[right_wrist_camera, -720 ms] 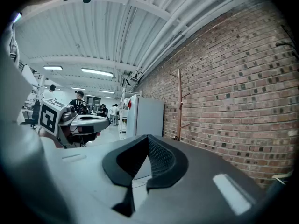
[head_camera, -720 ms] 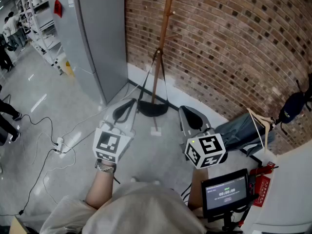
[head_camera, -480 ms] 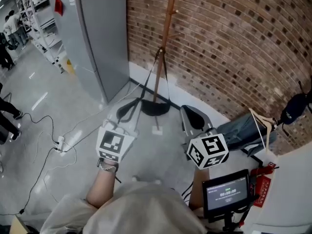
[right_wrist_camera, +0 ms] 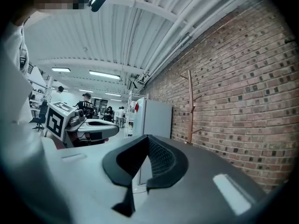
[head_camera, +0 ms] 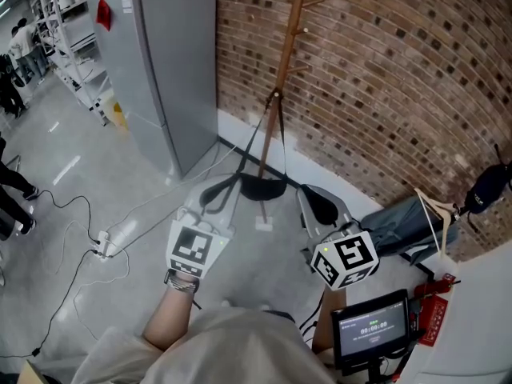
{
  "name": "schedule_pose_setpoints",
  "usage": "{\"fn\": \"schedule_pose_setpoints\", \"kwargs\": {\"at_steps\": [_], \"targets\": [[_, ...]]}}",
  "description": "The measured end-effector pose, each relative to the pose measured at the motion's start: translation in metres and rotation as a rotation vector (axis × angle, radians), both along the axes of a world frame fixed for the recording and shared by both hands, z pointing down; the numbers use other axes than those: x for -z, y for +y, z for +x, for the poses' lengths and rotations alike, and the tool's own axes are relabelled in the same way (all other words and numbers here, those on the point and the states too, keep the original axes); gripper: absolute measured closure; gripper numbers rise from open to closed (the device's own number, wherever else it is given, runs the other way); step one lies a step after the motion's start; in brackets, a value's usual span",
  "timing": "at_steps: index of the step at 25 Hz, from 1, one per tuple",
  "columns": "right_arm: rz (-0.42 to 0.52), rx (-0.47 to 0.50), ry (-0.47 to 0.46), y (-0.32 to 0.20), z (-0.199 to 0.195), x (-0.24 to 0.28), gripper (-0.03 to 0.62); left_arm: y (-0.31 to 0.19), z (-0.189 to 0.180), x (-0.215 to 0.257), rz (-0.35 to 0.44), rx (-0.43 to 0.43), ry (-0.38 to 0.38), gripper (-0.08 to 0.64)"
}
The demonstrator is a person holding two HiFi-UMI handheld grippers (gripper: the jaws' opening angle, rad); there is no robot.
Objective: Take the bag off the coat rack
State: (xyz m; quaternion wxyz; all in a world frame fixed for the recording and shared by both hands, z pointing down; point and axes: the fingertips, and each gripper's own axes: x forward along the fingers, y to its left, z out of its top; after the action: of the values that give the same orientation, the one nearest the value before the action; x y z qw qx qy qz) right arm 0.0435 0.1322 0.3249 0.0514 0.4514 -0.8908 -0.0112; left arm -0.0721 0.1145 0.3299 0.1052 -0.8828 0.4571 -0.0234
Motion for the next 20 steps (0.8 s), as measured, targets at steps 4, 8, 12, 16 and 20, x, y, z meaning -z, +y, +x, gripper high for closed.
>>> {"fn": "schedule_pose_setpoints", "kwargs": {"at_steps": [4, 8, 12, 16, 20], "targets": [[-0.019, -0.031, -0.045, -0.002, -0.005, -0.003, 0.591, -0.001, -0.012, -0.005, -0.010, -0.012, 0.003, 0.560], [-0.033, -0.072, -0.083, -0.005, -0.007, -0.005, 0.590, -0.006, -0.022, -0.008, -0.016, -0.017, 0.006, 0.560], [-0.041, -0.107, -0.120, -0.015, 0.001, -0.005, 0.589, -0.016, -0.020, -0.010, -0.017, -0.034, 0.002, 0.560], [-0.045, -0.106, -0.130, -0.030, 0.007, -0.008, 0.589, -0.032, -0.016, -0.014, -0.019, -0.034, 0.003, 0.560], [-0.022, -0.127, -0.102, -0.055, 0.019, -0.009, 0.591, -0.057, -0.007, -0.017, -0.023, -0.030, 0.015, 0.560]]}}
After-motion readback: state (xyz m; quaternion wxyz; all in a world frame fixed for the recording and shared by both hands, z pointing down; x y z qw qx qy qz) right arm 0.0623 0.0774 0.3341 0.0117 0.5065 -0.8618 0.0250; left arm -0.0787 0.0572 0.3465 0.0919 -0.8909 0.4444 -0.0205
